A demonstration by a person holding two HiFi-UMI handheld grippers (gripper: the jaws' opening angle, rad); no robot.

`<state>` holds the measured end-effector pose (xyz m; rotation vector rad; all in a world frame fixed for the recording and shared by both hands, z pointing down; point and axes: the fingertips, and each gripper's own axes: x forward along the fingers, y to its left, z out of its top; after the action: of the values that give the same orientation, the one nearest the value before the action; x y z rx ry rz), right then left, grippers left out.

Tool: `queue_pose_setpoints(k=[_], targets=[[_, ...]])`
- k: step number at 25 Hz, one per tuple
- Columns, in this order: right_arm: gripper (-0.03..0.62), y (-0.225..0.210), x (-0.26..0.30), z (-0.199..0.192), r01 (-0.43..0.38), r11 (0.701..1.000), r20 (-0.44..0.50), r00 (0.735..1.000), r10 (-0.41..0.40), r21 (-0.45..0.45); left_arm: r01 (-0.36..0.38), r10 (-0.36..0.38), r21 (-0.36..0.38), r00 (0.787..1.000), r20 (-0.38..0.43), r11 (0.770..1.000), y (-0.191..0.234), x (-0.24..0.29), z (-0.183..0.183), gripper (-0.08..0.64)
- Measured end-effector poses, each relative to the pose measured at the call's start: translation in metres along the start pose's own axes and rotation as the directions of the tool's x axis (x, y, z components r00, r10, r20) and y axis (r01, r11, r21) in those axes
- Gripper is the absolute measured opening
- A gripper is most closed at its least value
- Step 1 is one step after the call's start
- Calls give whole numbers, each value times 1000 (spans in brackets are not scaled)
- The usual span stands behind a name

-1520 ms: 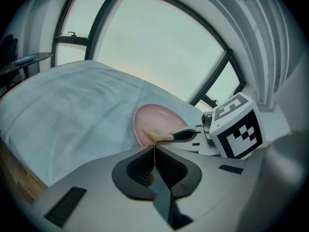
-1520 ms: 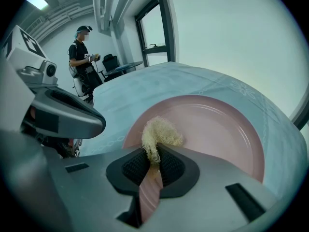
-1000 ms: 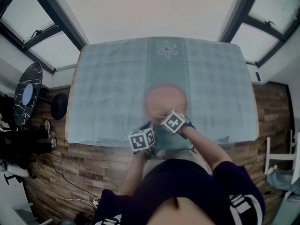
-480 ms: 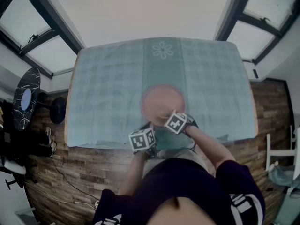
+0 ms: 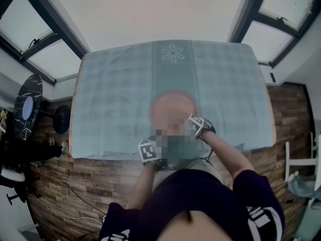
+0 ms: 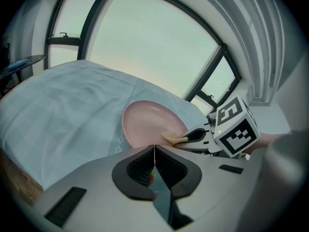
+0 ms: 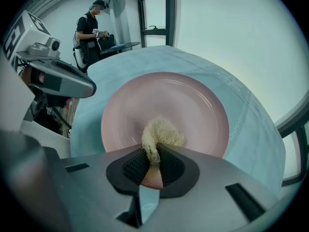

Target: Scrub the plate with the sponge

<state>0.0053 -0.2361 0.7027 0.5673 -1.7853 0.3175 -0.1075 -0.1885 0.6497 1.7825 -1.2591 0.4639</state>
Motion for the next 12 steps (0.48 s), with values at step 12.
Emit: queue_pose_setpoints(k=[12], targets=[[37,-29,2,2,38,999,-4,999,-38,16,-7,7,-6,1000,-7,1000,3,2,-2,12]])
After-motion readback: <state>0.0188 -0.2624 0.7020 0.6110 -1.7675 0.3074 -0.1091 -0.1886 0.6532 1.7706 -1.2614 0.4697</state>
